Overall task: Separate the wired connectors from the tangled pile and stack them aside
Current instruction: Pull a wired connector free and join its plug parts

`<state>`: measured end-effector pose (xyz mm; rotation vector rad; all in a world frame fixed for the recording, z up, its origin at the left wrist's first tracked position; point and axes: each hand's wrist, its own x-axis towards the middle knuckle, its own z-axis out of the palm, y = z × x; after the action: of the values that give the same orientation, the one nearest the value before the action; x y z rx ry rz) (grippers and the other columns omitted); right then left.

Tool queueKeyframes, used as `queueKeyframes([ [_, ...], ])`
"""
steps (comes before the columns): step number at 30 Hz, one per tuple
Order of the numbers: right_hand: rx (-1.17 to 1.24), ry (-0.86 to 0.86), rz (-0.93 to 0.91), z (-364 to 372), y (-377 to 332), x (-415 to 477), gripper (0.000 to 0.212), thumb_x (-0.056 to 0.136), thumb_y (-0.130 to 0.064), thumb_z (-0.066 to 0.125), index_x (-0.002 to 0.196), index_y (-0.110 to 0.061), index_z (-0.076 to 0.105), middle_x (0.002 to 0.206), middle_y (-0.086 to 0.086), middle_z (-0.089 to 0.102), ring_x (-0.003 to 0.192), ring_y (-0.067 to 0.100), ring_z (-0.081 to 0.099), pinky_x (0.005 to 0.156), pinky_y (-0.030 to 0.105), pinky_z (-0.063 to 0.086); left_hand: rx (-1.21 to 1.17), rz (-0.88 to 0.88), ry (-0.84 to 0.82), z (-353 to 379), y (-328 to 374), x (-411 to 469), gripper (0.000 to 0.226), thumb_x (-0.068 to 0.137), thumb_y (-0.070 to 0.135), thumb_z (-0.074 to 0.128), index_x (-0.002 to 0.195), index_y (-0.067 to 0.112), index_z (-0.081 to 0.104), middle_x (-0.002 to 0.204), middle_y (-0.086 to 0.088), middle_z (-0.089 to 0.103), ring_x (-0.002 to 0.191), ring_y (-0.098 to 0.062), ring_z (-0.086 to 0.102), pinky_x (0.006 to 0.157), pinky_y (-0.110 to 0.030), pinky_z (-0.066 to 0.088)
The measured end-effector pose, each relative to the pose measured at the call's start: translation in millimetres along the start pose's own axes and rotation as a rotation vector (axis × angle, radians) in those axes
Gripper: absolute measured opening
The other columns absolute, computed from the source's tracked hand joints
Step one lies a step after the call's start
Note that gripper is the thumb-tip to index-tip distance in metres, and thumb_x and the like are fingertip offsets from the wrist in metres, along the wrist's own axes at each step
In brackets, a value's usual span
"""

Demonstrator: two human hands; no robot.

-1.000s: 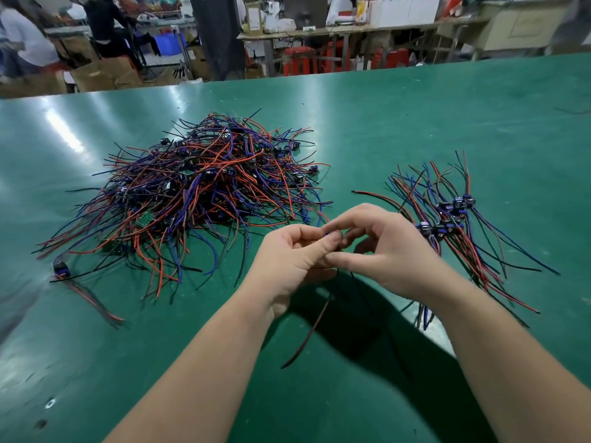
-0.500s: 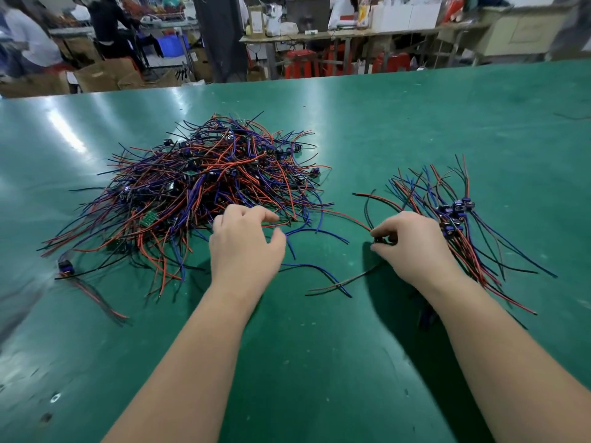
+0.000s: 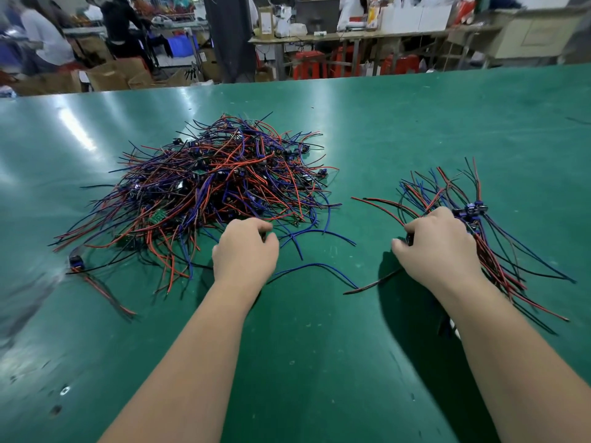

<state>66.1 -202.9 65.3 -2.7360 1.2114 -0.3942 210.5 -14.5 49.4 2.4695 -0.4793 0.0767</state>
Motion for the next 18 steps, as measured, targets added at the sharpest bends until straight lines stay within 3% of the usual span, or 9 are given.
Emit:
queueKeyframes([
  [3,0.155,-0.009,-0.031,-2,-5,-4,0.039,0.086,-0.032,0.062,0.122,-0.016,0.063,0.117,0.01,0.048,0.108,0.031,0.05,0.091,0.04,0.041,-0.641,-0.201,-0.052,-2,5,4,0.013,0.088,0.013,0.064,0.1,0.013,0.07,0.079,0.001,0.067,0.059,-0.01,0.063,0.058,-0.024,0.049],
  [5,0.243,0.027,-0.071,-2,-8,-7,0.038,0.086,-0.029,0.062,0.122,-0.017,0.063,0.115,0.008,0.049,0.106,0.028,0.051,0.093,0.04,0.042,-1.07,-0.383,-0.104,-6,9,5,0.014,0.087,0.006,0.066,0.1,0.009,0.061,0.073,-0.007,0.067,0.052,-0.01,0.064,0.048,-0.021,0.051],
  [8,0.333,0.049,-0.108,-1,-10,-9,0.032,0.087,-0.025,0.062,0.117,-0.017,0.065,0.11,0.006,0.051,0.104,0.026,0.052,0.096,0.041,0.041,-1.534,-0.597,-0.27,-15,13,5,0.008,0.087,0.013,0.066,0.088,0.009,0.058,0.061,-0.002,0.067,0.051,-0.006,0.064,0.047,-0.016,0.052],
  [10,0.388,0.054,-0.124,0,-10,-8,0.027,0.087,-0.023,0.062,0.112,-0.018,0.067,0.107,0.004,0.052,0.101,0.022,0.052,0.093,0.035,0.04,-1.598,-0.576,-0.377,-19,16,3,0.012,0.082,0.021,0.066,0.083,0.009,0.062,0.061,0.002,0.067,0.052,-0.003,0.064,0.047,-0.014,0.052],
  [14,0.605,0.076,-0.144,-3,-14,-10,0.013,0.087,-0.017,0.061,0.092,-0.019,0.073,0.082,-0.006,0.064,0.069,0.006,0.052,0.07,0.024,0.039,-1.423,-0.231,-0.501,-24,26,-7,0.024,0.072,0.023,0.065,0.093,0.014,0.068,0.066,0.005,0.067,0.054,-0.003,0.063,0.05,-0.015,0.052],
  [16,0.901,-0.067,-0.065,-6,-20,-11,0.014,0.088,-0.014,0.061,0.084,-0.018,0.073,0.07,-0.005,0.068,0.057,0.009,0.053,0.059,0.024,0.043,-1.305,-0.054,-0.68,-26,30,-16,0.022,0.075,0.02,0.064,0.095,0.015,0.073,0.068,0.004,0.067,0.055,-0.007,0.063,0.053,-0.019,0.053],
  [18,1.298,-0.332,0.058,-10,-28,-15,0.015,0.091,-0.02,0.06,0.084,-0.013,0.071,0.069,0.003,0.069,0.051,0.012,0.05,0.051,0.022,0.041,-1.169,0.108,-0.853,-25,32,-25,0.018,0.082,0.017,0.066,0.096,0.022,0.076,0.071,0.004,0.068,0.058,-0.01,0.065,0.058,-0.023,0.056],
])
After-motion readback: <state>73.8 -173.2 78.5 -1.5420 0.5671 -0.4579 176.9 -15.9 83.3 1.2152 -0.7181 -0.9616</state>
